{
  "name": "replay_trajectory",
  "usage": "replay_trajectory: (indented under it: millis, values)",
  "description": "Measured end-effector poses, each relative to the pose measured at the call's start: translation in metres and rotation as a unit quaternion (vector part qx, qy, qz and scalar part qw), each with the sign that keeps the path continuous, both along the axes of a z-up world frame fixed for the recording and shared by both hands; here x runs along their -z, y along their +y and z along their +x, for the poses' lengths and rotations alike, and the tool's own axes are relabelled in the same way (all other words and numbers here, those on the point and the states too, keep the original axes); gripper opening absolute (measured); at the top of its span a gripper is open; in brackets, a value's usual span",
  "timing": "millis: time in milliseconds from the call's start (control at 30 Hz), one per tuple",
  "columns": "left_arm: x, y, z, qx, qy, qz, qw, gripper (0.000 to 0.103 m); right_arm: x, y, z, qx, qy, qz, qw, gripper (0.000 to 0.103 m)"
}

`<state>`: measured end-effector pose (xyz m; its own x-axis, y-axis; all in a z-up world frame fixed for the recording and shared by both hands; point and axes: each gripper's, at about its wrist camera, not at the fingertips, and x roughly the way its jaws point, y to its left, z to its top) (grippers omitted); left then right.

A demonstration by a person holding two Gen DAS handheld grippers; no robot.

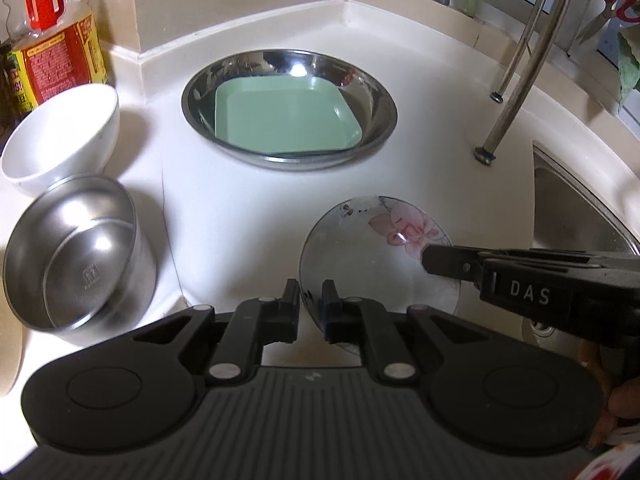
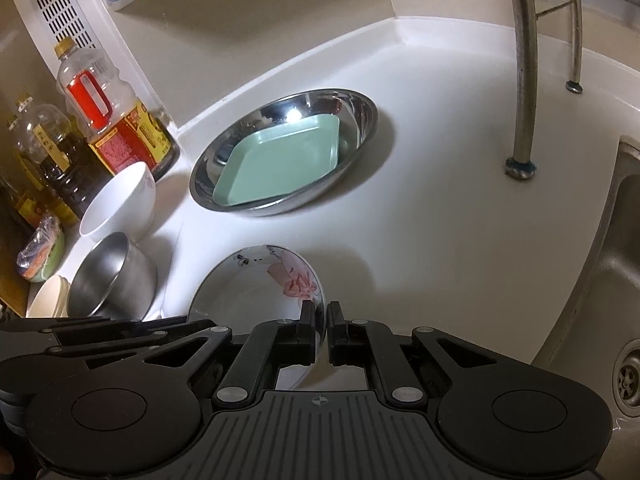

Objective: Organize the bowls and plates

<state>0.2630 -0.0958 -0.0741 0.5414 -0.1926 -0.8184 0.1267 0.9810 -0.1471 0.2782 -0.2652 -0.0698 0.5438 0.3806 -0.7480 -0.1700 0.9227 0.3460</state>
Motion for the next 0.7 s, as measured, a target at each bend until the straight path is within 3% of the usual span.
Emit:
replay_trajectory:
  millis: [700]
  values:
    - [-0.033, 0.006, 0.064, -0.030, -0.058, 0.009, 0.9978, 0.009, -0.027, 0.008, 0.067, -0.009, -0.047, 0.020, 0.999, 0.006]
